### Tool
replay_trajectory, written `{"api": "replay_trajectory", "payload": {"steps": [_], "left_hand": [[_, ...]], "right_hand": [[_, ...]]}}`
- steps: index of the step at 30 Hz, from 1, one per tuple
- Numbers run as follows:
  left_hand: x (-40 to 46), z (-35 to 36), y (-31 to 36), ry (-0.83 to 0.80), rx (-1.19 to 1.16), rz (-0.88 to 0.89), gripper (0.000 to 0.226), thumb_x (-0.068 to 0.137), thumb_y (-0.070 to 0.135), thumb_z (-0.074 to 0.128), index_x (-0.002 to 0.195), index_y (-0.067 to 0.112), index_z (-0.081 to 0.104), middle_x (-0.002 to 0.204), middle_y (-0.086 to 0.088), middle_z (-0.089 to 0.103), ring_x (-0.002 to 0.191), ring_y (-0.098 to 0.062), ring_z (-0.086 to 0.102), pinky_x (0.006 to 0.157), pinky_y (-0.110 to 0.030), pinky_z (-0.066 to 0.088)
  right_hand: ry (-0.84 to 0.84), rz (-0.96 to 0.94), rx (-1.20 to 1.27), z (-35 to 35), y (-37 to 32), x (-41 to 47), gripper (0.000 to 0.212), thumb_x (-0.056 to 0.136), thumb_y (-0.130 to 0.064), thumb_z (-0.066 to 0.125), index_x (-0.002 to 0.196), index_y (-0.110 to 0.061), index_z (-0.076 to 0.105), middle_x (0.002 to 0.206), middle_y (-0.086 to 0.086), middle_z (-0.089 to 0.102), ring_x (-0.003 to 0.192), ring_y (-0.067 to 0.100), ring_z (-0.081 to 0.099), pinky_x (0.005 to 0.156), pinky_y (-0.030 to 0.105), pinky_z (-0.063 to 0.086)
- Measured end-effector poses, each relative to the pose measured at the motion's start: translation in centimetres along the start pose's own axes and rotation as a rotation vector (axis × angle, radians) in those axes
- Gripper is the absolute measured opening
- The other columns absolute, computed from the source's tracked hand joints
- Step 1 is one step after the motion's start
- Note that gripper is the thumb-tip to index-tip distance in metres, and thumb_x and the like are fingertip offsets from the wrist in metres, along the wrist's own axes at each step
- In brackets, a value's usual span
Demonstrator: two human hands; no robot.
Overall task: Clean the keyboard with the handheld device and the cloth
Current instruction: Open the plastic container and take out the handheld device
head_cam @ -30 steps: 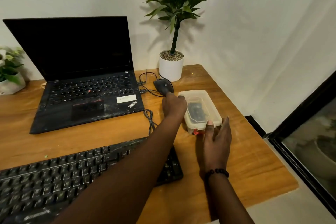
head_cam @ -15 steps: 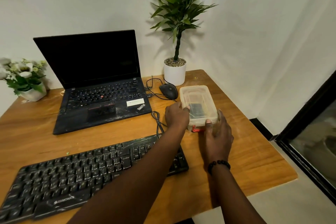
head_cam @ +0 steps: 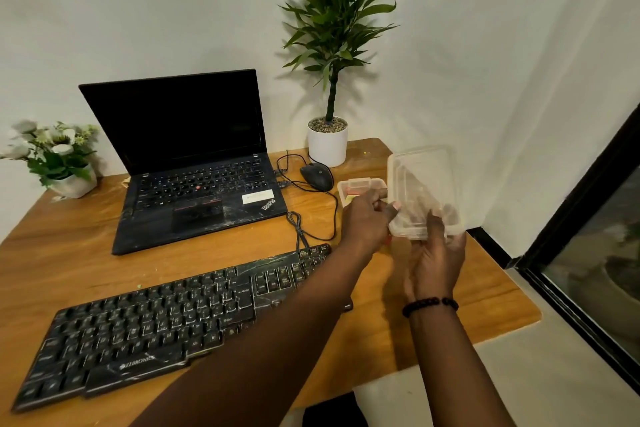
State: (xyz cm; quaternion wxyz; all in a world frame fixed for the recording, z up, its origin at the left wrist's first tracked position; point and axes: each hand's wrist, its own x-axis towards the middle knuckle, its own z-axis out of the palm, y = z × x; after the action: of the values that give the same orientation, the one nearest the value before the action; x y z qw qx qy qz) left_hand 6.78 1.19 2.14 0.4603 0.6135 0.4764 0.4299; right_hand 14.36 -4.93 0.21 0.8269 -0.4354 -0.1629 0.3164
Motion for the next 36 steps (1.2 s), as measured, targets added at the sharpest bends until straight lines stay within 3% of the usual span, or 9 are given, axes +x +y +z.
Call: {"api": "replay_trajectory", "payload": {"steps": [5, 9, 14, 19, 26, 28, 31, 34, 36], "left_hand": [[-1.2, -0.1, 0.5, 0.035, 0.238, 0.108, 0.029, 0.103, 0.022, 0.053, 0.116, 0.003, 0.071, 0.111, -0.014, 0.072, 0.101, -0.028, 0.066, 0.084, -0.035, 0.053], [-2.1, -1.9, -2.0, 0.026, 0.715, 0.232, 0.031, 0.098, 0.01, 0.056, 0.127, 0.012, 0.064, 0.13, -0.008, 0.062, 0.121, -0.026, 0.052, 0.096, -0.035, 0.043], [-3.3, -3.3, -4.9, -0.034, 0.98, 0.28, 0.045, 0.101, 0.011, 0.053, 0.145, 0.015, 0.049, 0.148, -0.006, 0.047, 0.131, -0.025, 0.044, 0.106, -0.037, 0.036], [-3.3, -3.7, -5.0, -0.052, 1.024, 0.312, 0.049, 0.099, 0.009, 0.054, 0.147, 0.018, 0.047, 0.15, -0.004, 0.046, 0.13, -0.025, 0.045, 0.106, -0.038, 0.038], [-3.3, -3.6, -5.3, -0.026, 1.01, 0.351, 0.05, 0.096, 0.005, 0.058, 0.144, 0.016, 0.05, 0.146, -0.006, 0.05, 0.127, -0.026, 0.049, 0.103, -0.039, 0.042], [-3.2, -3.4, -5.5, -0.017, 0.988, 0.352, 0.047, 0.096, 0.005, 0.058, 0.141, 0.015, 0.053, 0.143, -0.007, 0.052, 0.125, -0.026, 0.05, 0.101, -0.039, 0.044], [-3.1, -3.4, -5.4, 0.006, 0.928, 0.335, 0.04, 0.1, 0.01, 0.054, 0.14, 0.014, 0.055, 0.141, -0.007, 0.053, 0.124, -0.026, 0.05, 0.101, -0.039, 0.044], [-3.2, -3.7, -5.1, 0.041, 0.867, 0.321, 0.041, 0.101, 0.015, 0.053, 0.142, 0.011, 0.051, 0.145, -0.007, 0.048, 0.13, -0.025, 0.045, 0.105, -0.039, 0.04], [-3.1, -4.0, -5.4, 0.037, 0.885, 0.346, 0.04, 0.102, 0.017, 0.052, 0.141, 0.012, 0.051, 0.145, -0.006, 0.047, 0.13, -0.023, 0.044, 0.105, -0.038, 0.039]], "right_hand": [[0.028, -0.182, -0.224, -0.2, -3.1, -0.4, 0.034, 0.089, -0.033, 0.067, 0.12, -0.02, 0.062, 0.113, -0.003, 0.069, 0.103, 0.008, 0.066, 0.086, 0.028, 0.054], [0.06, -0.484, -0.981, -1.6, -4.4, -0.7, 0.03, 0.095, -0.019, 0.055, 0.125, -0.019, 0.058, 0.103, 0.008, 0.069, 0.089, 0.02, 0.064, 0.075, 0.031, 0.054], [-0.138, -0.628, -1.463, -5.0, -1.8, -0.3, 0.044, 0.088, 0.001, 0.056, 0.129, -0.013, 0.058, 0.125, 0.012, 0.063, 0.116, 0.031, 0.058, 0.096, 0.045, 0.049], [-0.406, -0.444, -1.846, -7.2, 0.3, 0.3, 0.051, 0.097, -0.018, 0.048, 0.146, -0.021, 0.035, 0.152, 0.006, 0.036, 0.141, 0.025, 0.029, 0.114, 0.042, 0.025], [-0.604, -0.239, -1.89, -8.0, 0.8, 1.4, 0.073, 0.083, -0.065, 0.053, 0.143, -0.028, 0.036, 0.154, -0.003, 0.03, 0.143, 0.019, 0.023, 0.113, 0.043, 0.023], [-0.667, -0.149, -1.971, -7.1, 0.3, 1.9, 0.072, 0.079, -0.072, 0.05, 0.134, -0.026, 0.045, 0.146, 0.0, 0.041, 0.136, 0.021, 0.035, 0.108, 0.044, 0.029], [-0.486, -0.301, -1.851, -4.7, -0.4, 1.8, 0.041, 0.09, -0.053, 0.053, 0.119, -0.025, 0.059, 0.12, 0.0, 0.064, 0.114, 0.021, 0.055, 0.1, 0.041, 0.036], [-0.303, -0.583, -1.637, -1.6, -0.3, 1.3, 0.024, 0.094, -0.028, 0.055, 0.114, -0.019, 0.066, 0.106, 0.004, 0.071, 0.098, 0.023, 0.063, 0.091, 0.039, 0.047], [-0.316, -0.594, -1.526, 0.4, 0.2, 1.5, 0.019, 0.094, -0.022, 0.057, 0.109, -0.014, 0.066, 0.101, 0.008, 0.071, 0.093, 0.025, 0.063, 0.081, 0.042, 0.054]]}}
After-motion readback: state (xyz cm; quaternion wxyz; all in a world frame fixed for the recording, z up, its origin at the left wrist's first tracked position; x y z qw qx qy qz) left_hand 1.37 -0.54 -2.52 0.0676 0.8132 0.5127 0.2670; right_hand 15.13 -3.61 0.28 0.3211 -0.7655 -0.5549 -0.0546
